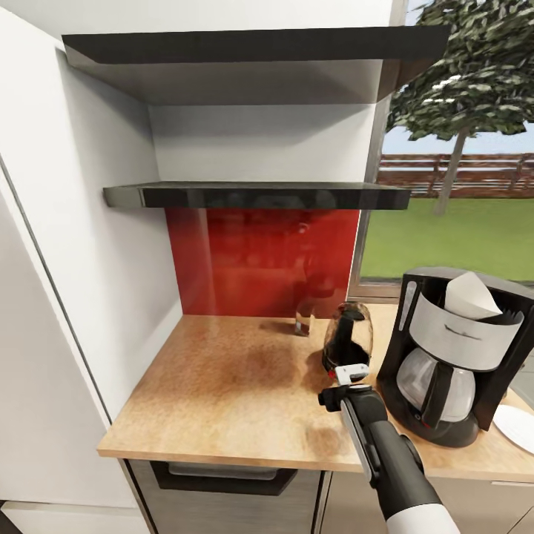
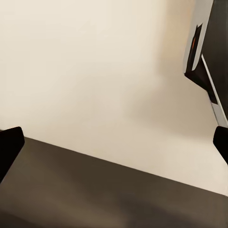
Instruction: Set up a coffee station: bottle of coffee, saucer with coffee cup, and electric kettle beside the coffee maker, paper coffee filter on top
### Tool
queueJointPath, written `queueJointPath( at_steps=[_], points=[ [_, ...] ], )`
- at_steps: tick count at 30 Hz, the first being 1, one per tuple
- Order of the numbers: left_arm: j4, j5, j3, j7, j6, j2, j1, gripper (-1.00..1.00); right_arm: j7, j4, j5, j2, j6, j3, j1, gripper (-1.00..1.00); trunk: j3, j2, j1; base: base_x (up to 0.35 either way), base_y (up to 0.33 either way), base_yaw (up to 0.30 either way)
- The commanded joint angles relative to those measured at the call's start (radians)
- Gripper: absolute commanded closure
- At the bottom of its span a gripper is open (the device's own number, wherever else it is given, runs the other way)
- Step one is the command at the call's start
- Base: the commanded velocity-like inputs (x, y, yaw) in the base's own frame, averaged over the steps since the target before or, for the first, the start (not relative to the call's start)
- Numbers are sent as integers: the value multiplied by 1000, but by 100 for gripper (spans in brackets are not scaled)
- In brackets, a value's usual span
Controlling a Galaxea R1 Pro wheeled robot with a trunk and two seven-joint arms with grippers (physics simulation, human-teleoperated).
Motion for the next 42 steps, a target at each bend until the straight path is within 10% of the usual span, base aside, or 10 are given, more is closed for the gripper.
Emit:
queueJointPath(
  at_steps=[1, 42],
  points=[
    [-5, -6, 7, 0, 8, -1, 1, -100, -2, 0, 3, 0, 5, 2, -1, -100, -1, -1, 0, 2, -1, 0],
    [-5, -6, 8, 2, 7, -1, 1, -100, -2, 78, 3, -12, 3, 0, -1, -100, -1, -1, 0, 35, -22, 0]
  ],
)
